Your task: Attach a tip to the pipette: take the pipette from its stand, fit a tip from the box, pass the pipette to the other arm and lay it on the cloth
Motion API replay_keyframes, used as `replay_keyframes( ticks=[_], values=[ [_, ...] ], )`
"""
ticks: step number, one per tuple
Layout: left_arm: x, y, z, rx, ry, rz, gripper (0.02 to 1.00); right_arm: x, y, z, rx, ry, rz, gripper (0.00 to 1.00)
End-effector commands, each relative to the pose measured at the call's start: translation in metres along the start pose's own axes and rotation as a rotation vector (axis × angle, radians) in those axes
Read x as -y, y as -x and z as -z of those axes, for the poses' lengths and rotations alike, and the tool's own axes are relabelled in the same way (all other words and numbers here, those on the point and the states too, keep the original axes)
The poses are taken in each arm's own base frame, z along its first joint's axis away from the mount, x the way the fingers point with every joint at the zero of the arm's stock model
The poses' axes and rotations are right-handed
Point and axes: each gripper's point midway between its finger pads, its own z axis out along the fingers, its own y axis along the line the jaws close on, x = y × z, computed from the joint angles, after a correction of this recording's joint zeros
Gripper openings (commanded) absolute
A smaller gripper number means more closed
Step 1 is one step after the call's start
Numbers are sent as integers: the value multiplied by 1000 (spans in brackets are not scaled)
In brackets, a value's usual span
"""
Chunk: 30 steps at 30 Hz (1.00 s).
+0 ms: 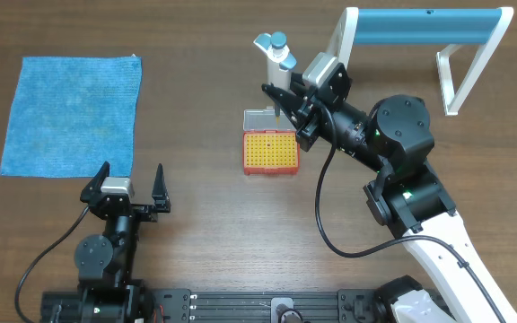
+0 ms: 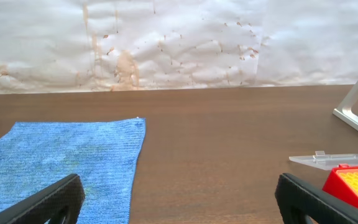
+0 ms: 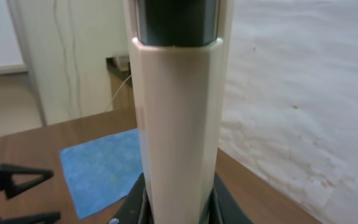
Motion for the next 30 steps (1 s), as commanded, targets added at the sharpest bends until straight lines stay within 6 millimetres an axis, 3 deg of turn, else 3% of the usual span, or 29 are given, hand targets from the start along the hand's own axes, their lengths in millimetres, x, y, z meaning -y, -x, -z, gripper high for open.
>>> replay_keyframes(
  ticks=[1,3,6,9,15,19,22,23,25,30],
  values=[
    [5,-1,0,-3,-26,-12,998,-22,8,5,18,161,26,75],
    [11,8,0,35,-60,8,998,-27,5,5,15,212,19,75],
    [29,42,6,153,-177,94,1000,-29,2,6,11,241,13,73],
    [33,71,14,224,-209,148,998,-24,2,7,11,229,13,75],
    [43,106,14,120,-252,10,998,-20,4,11,21,234,22,73],
    [66,144,-3,25,-394,-25,998,-28,7,16,34,298,30,75],
    [91,177,-22,-14,-571,-6,998,-35,7,22,40,363,30,75],
    [107,197,-26,-12,-690,8,998,-41,8,26,43,405,30,77],
    [122,217,-25,14,-813,1,998,-48,8,29,45,451,26,73],
    [157,257,7,140,-1205,-88,998,-60,8,36,36,537,-28,75]
  ],
)
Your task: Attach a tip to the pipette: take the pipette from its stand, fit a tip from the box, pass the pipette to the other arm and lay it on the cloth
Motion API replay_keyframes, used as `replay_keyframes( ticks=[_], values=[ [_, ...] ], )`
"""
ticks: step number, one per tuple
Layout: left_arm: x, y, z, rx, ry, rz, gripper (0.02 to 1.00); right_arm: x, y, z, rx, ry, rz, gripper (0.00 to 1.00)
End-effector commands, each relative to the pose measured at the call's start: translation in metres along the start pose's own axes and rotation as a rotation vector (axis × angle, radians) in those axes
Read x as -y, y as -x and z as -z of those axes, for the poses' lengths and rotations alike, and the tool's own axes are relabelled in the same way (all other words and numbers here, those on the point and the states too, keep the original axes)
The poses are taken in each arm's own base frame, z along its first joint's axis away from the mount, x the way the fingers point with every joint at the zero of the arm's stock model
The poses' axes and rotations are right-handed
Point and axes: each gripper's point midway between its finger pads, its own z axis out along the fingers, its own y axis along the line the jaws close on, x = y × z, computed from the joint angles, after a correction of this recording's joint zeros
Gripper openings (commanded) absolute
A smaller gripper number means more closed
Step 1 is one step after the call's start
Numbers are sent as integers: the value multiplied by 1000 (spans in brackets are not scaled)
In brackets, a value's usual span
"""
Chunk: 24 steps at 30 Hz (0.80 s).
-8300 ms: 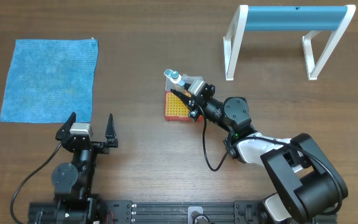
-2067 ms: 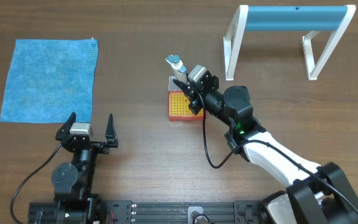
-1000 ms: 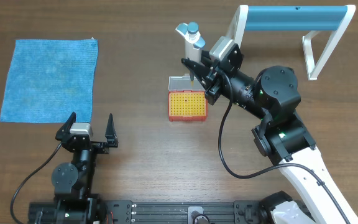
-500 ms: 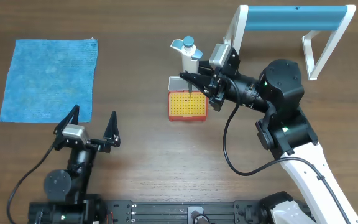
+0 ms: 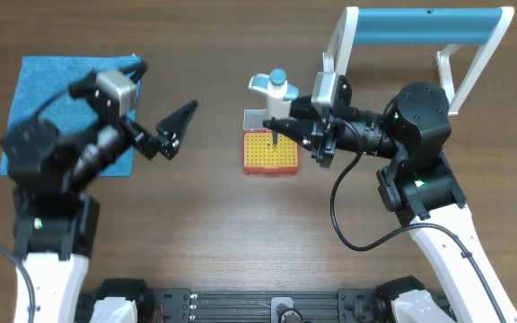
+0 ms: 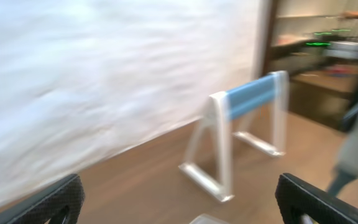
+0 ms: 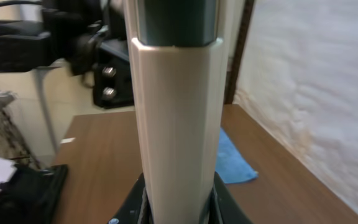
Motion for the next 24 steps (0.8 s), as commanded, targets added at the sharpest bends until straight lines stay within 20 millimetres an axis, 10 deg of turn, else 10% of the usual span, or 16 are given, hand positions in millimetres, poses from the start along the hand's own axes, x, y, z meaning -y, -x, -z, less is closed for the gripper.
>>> replay_keyframes(
  ticks=[1,12,24],
  values=[
    [77,44,11,97,-533,-146,998,-22,9,2,16,141,-33,75],
    [95,62,24,-68,-673,385,998,-33,14,2,32,207,-3,75],
    [93,56,3,-63,-681,415,978,-40,8,-21,20,284,-187,75]
  ],
)
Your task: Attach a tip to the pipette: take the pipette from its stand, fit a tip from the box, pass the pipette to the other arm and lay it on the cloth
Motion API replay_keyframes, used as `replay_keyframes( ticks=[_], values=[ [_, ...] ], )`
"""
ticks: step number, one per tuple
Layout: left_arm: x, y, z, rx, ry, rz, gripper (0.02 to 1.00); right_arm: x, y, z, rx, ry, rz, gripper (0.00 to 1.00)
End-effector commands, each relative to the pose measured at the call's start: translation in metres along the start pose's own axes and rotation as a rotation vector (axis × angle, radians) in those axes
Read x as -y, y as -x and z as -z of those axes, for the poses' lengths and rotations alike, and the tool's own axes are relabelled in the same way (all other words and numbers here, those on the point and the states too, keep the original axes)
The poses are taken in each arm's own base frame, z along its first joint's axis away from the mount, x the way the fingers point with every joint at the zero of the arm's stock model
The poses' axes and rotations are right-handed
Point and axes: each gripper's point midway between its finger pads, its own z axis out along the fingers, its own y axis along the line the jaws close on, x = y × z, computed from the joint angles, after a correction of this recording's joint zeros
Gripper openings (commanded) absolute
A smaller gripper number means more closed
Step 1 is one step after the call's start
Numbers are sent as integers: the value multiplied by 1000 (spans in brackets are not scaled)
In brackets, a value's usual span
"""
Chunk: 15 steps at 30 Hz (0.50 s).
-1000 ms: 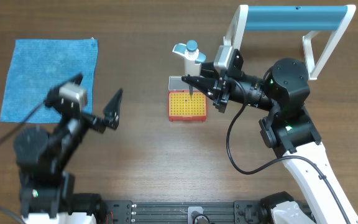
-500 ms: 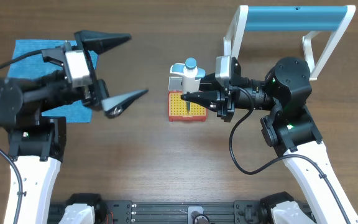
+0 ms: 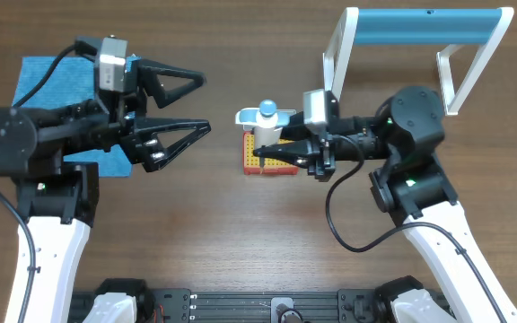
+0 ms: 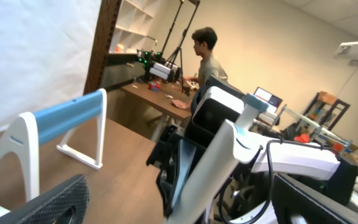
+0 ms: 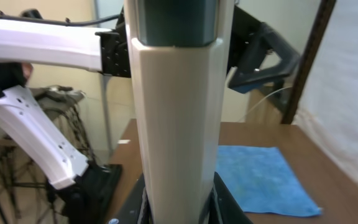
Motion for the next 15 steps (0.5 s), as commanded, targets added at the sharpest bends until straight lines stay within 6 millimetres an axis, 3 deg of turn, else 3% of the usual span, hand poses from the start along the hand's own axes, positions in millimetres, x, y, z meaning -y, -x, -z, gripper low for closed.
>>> replay_keyframes(
  ticks=[1,5,10,15],
  values=[
    [5,-9,-13,-57,-72,20,978,8,-5,-12,1,42,-202,75],
    [18,-22,-23,-123,-164,-3,974,17,-5,-16,17,46,-232,75],
    [21,-23,-24,-130,-177,-12,972,27,-6,-18,30,20,-320,75],
    [19,-24,-25,-130,-176,-7,969,20,-5,-26,32,46,-323,75]
  ],
)
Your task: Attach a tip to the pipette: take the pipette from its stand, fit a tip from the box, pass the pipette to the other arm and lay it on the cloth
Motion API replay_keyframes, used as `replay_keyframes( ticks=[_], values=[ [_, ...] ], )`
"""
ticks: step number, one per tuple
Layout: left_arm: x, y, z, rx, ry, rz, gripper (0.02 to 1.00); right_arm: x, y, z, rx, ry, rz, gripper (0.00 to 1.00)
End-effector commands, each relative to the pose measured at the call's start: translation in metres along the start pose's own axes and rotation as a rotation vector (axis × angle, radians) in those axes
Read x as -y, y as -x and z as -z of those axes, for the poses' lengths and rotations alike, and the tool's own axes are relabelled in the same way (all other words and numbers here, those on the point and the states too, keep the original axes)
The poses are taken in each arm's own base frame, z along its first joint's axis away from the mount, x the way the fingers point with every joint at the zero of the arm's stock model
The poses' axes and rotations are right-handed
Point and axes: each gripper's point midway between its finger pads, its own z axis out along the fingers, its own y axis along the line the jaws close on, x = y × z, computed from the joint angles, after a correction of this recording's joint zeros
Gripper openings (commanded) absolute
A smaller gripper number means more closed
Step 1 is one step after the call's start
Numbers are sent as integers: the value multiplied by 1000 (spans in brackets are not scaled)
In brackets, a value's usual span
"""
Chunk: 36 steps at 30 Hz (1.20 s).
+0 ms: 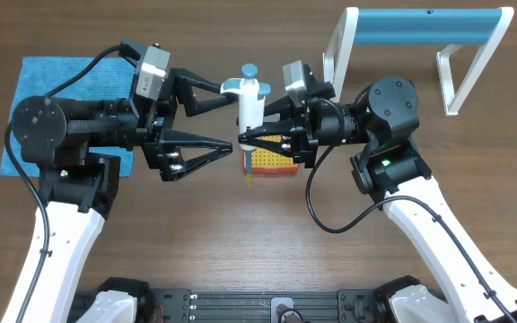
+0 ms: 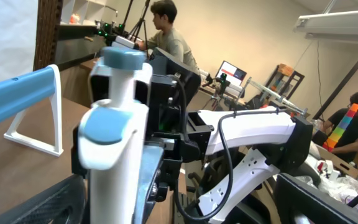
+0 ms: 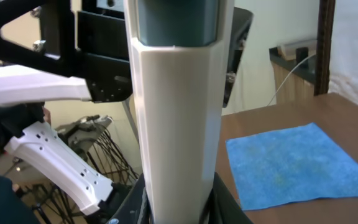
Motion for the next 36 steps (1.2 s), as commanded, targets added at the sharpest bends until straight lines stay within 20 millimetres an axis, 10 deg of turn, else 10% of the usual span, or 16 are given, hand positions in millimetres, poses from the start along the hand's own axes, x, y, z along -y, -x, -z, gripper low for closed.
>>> replay_keyframes(
  ticks=[1,14,18,36],
  values=[
    [4,1,-1,-17,-18,-17,967,-8,7,-12,10,26,-25,75],
    [-13,-2,-3,-20,-14,28,877,-7,7,-27,31,-1,-35,75],
    [-14,-2,-3,-18,-12,29,656,-7,8,-27,31,-1,-34,75],
    [-14,-2,-3,-18,-12,29,257,-13,7,-42,43,-4,-39,75]
  ],
)
